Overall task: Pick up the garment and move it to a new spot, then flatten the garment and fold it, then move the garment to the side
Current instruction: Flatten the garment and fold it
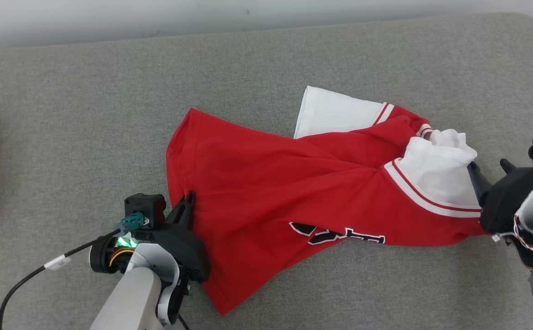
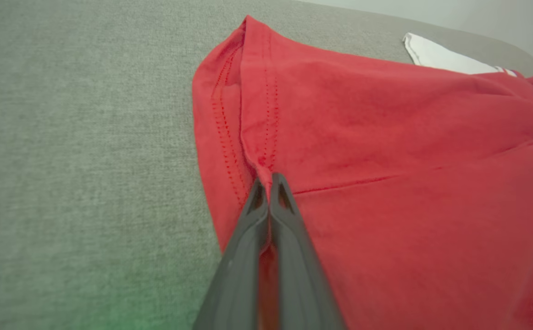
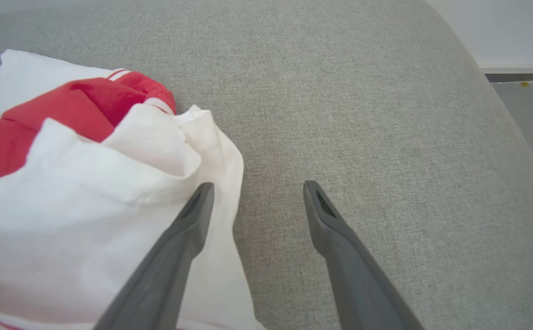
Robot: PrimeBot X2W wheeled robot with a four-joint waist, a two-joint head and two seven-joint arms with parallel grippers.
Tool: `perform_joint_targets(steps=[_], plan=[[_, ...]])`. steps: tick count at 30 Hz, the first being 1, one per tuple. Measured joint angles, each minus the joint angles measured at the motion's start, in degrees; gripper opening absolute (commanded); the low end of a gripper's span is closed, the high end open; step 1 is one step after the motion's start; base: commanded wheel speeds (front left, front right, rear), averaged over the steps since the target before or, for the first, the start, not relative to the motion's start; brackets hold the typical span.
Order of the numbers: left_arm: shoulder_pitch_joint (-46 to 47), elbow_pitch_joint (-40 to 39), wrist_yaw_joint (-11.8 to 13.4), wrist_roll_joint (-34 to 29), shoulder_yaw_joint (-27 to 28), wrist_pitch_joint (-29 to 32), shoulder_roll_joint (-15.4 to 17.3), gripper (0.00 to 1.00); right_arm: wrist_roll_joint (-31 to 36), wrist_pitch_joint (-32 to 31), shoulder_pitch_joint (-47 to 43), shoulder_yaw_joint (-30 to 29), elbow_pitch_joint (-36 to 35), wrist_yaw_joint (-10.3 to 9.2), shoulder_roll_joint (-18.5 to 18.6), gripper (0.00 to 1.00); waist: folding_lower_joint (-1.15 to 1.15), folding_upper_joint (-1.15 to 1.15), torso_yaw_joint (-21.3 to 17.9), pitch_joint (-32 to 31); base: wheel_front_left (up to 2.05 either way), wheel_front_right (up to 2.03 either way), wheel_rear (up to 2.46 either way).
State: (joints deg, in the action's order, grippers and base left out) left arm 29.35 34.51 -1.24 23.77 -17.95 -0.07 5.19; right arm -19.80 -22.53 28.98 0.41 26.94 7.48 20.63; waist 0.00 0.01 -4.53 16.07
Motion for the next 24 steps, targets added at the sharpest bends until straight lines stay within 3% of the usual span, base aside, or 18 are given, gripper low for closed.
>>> perform_joint_targets(steps=[22, 23, 24], plan=[[0.04, -2.54, 0.71, 0.26, -1.80, 1.13, 0.23, 0.00, -5.56, -7.92, 8.01, 5.45, 11.36, 0.00, 1.37, 1.00, 0.00, -0.01, 1.35, 2.18, 0.00, 0.00, 0.00], [0.04, -2.63, 0.73, 0.34, -1.83, 1.15, 0.24, 0.00, -5.57, -8.29, 8.40, 5.70, 11.70, 0.00, 1.46, 0.99, 0.00, -0.01, 1.39, 2.24, 0.00, 0.00, 0.00], [0.04, -2.74, 0.75, 0.38, -1.90, 1.16, 0.24, 0.00, -5.59, -8.49, 8.65, 5.88, 11.99, 0.00, 1.58, 0.87, 0.00, -0.01, 1.45, 2.30, 0.00, 0.00, 0.00]])
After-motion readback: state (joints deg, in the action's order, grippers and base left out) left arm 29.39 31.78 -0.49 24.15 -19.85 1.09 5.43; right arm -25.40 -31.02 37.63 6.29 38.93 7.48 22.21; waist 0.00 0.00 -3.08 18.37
